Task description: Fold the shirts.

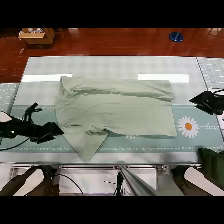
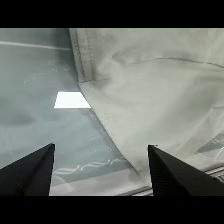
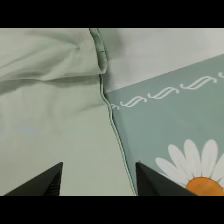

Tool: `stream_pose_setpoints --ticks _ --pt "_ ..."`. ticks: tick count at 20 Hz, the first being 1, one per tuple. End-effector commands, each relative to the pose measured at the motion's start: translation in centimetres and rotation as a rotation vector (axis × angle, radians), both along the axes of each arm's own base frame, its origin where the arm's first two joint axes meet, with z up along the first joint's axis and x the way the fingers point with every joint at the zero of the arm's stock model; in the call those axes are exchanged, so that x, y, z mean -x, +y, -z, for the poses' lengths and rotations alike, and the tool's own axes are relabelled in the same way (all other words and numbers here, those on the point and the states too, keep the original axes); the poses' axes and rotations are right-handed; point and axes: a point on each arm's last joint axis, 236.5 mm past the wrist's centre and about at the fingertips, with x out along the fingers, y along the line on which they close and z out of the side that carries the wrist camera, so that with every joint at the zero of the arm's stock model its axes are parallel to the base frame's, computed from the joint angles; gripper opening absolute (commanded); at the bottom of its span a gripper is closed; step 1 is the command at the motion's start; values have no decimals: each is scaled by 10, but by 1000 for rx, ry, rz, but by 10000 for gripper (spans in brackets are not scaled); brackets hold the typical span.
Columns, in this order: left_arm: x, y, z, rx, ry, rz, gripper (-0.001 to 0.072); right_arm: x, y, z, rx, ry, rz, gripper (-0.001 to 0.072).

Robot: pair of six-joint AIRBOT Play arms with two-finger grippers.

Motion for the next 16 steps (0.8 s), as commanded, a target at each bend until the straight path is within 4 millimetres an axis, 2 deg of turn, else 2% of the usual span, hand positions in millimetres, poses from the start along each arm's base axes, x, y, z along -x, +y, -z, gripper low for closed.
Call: stream_pose_setpoints --ticks 1,3,5,7,10,12,13,14,15,16 --pt "3 -5 17 16 5 -27 673 -1 3 -2 -21 -15 1 514" --pt "-6 -8 24 44 -3 -46 665 0 5 -2 -26 -10 -4 513" --pt "-28 -14 27 91 -51 -118 575 2 8 -3 -37 -6 -10 513" --pt "-43 -18 30 127 -63 -186 575 3 13 -5 -62 -4 -16 513" --pt "-36 -20 44 144 2 -195 569 -3 22 -13 -114 -31 -11 514" --pt "-30 -23 52 158 45 -196 432 -8 27 -20 -148 -55 -1 514" --pt "-28 -24 55 161 55 -189 300 -10 30 -23 -168 -63 4 514" --pt "-26 -25 57 163 55 -173 111 -11 33 -25 -183 -69 4 513" --pt "-26 -27 57 163 50 -159 22 -10 34 -26 -191 -67 0 514" --pt "-25 -27 56 165 46 -151 22 -8 35 -25 -191 -59 -7 514"
